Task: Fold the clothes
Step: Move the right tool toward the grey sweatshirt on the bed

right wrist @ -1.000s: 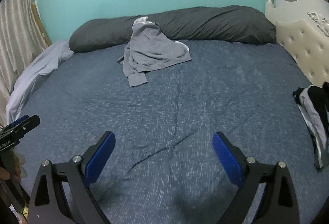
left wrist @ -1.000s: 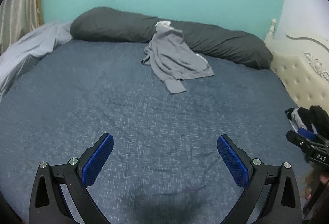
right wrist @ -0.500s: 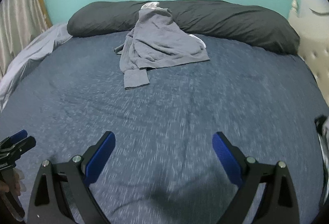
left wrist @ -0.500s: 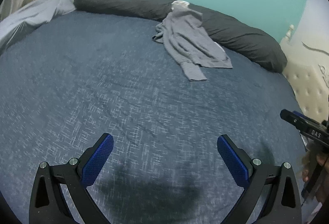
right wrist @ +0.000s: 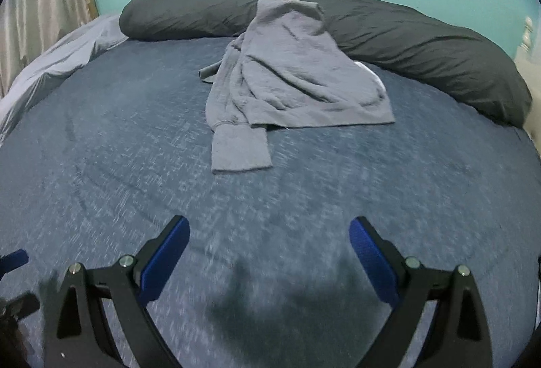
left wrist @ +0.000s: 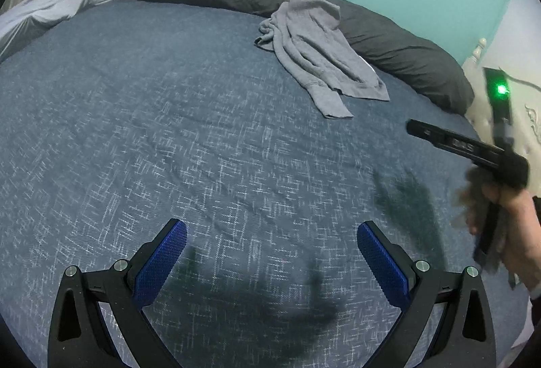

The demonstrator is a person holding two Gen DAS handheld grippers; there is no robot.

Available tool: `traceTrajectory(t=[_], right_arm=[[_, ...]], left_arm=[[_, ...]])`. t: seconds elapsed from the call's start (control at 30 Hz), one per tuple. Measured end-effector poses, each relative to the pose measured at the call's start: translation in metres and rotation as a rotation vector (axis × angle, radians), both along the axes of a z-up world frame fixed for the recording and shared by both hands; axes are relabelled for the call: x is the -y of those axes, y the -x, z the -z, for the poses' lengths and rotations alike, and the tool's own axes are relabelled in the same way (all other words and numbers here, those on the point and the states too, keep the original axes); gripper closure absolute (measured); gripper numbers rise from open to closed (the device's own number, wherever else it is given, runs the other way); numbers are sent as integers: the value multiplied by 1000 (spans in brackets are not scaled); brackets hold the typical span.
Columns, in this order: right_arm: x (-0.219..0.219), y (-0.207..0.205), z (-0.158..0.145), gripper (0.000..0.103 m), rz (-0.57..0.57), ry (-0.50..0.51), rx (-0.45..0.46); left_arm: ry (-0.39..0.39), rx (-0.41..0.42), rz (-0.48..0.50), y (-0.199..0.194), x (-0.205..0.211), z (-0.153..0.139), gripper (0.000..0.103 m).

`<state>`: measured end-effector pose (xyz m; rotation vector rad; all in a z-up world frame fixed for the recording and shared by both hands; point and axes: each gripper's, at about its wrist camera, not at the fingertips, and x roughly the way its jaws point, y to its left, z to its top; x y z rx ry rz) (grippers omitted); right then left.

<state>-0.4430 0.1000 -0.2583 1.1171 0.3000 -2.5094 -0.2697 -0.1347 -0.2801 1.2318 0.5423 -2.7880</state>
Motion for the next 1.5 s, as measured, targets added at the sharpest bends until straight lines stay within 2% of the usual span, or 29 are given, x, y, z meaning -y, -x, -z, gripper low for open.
traceTrajectory(t=[0.23,0.53,0.8,0.83,1.0,1.13,1.2,1.3,1.37,1.43,1.5], right_arm=[[42,40,13,7,-65,-29,-3],[65,103,29,7,-35,-24,26],[87,134,46,8,-36,-33,29],[90,137,49,13,-34,-35,29],[102,153,64,22,-9,-64,26],[102,164,74,38,-14,-34,56],[102,164,77,43,-23,-25,62],[100,163,77,64,-23,-3,65],[97,161,73,85,-16,2,55],[90,157,65,95,-9,21,44],[85,151,55,96,-10,36,22]], left_arm=[[3,-7,-18,1,19,4,0],[1,-39,-21,2,36,1,0],[-5,-39,1,1,39,7,0],[-6,-41,1,1,40,8,0],[-9,-38,-16,-1,50,13,0],[-17,-41,-30,-1,59,14,0],[-21,-43,-31,-1,60,14,0],[-25,-46,-31,-1,61,13,0],[-27,-47,-28,-1,61,12,0],[-29,-49,-26,-2,60,12,0],[-24,-53,-26,-2,58,10,0]])
